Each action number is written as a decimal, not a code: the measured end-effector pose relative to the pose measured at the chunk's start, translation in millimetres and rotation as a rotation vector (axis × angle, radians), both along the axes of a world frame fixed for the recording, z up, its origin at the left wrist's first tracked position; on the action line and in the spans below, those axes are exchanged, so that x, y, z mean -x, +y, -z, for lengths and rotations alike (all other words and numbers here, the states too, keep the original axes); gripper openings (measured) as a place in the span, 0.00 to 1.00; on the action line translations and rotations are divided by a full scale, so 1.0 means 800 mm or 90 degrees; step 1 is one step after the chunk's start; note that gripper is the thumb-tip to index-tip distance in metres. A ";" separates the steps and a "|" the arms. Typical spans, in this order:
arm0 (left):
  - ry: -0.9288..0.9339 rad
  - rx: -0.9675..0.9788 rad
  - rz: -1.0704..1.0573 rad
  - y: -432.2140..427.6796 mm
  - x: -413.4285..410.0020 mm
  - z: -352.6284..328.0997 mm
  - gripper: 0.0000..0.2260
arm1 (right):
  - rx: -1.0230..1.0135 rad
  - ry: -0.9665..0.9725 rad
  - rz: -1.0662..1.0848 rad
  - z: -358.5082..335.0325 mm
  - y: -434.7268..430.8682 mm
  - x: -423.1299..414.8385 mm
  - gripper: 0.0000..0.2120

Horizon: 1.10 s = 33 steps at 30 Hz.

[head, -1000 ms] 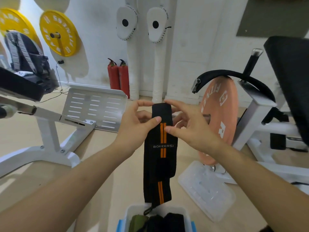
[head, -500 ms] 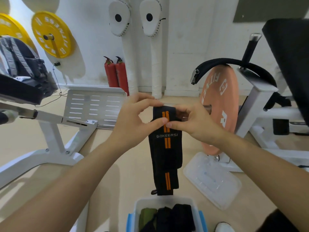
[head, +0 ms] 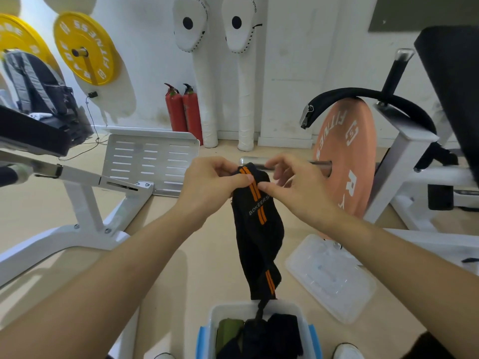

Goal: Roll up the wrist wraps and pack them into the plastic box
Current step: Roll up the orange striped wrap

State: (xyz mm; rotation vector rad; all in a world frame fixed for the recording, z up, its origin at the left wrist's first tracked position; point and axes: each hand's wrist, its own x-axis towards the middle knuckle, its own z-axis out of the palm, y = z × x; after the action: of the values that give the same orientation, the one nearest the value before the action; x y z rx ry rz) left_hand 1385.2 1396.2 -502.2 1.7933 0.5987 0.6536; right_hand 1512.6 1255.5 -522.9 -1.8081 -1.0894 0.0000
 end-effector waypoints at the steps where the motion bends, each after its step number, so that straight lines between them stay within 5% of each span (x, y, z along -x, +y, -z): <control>1: -0.020 0.042 -0.018 -0.002 -0.001 0.001 0.05 | -0.006 0.023 0.003 0.002 0.002 0.004 0.17; 6: -0.120 0.180 -0.084 -0.014 -0.004 0.001 0.06 | -0.046 0.146 -0.087 0.005 0.007 0.031 0.30; 16: -0.085 0.242 0.068 -0.020 -0.001 -0.007 0.08 | -0.191 0.317 -0.143 -0.004 0.013 0.035 0.21; 24: -0.053 0.149 0.079 -0.010 0.005 -0.009 0.05 | -0.211 0.393 -0.176 -0.006 0.012 0.011 0.20; 30: -0.019 -0.088 0.074 0.010 0.011 -0.004 0.31 | -0.176 0.414 -0.258 -0.011 0.004 -0.002 0.16; 33: -0.012 -0.112 0.168 0.015 0.013 -0.002 0.26 | -0.137 0.413 -0.292 -0.013 -0.001 -0.007 0.16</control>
State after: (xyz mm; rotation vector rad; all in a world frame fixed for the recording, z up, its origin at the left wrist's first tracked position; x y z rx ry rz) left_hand 1374.8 1407.8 -500.6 1.9846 0.2911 0.5536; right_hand 1518.2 1254.9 -512.2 -1.1967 -0.9520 0.6703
